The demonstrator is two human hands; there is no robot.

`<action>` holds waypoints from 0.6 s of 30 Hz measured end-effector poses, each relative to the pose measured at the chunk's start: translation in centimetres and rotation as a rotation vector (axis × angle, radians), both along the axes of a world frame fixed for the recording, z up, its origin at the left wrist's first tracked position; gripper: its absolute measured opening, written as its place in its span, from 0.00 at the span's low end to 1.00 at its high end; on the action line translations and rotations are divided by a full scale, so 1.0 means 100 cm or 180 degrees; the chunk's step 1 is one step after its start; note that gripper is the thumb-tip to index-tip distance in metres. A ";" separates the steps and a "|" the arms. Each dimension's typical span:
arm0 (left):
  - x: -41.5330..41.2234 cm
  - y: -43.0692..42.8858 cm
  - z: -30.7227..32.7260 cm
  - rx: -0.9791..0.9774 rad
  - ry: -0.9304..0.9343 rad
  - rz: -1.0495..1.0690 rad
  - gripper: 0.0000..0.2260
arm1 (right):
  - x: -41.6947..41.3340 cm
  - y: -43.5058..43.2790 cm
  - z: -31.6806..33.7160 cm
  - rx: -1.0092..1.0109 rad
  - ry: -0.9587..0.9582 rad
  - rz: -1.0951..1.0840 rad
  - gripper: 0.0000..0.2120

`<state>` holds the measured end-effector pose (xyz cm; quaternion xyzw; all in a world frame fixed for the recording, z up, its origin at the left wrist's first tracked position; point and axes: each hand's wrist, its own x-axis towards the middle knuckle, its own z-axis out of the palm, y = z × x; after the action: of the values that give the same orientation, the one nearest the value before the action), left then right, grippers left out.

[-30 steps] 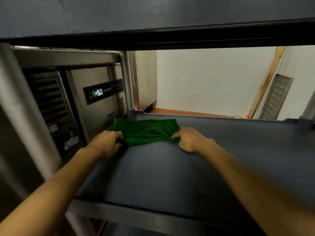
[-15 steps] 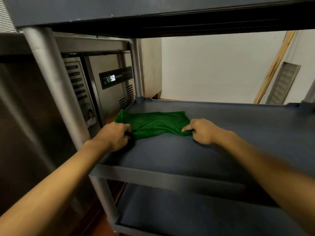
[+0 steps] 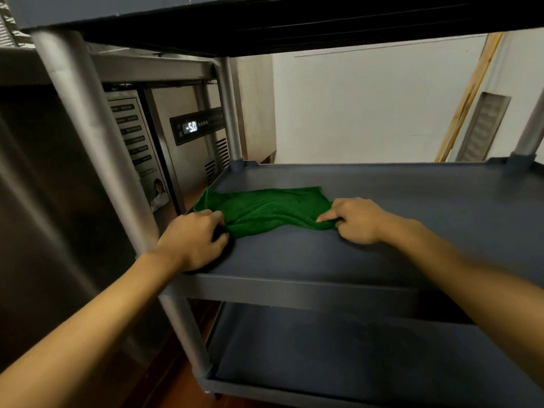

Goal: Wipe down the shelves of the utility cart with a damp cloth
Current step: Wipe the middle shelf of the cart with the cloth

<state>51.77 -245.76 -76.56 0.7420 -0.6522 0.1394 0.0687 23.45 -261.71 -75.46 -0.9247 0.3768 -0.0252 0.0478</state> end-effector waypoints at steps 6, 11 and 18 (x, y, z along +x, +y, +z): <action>-0.004 0.003 -0.012 -0.0492 0.0060 -0.0005 0.11 | 0.003 0.012 0.004 0.0021 0.0016 -0.0001 0.27; -0.011 0.006 -0.009 -0.0650 0.0080 0.0069 0.10 | -0.002 0.028 0.007 0.0055 0.0003 0.0084 0.27; -0.037 0.010 -0.004 -0.0657 0.0255 0.0342 0.10 | -0.016 0.040 0.007 0.0207 -0.0146 0.0286 0.27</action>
<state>48.04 -244.77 -76.92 0.7698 -0.5904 0.1795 0.1632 21.89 -257.71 -74.79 -0.9378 0.3343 -0.0320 0.0876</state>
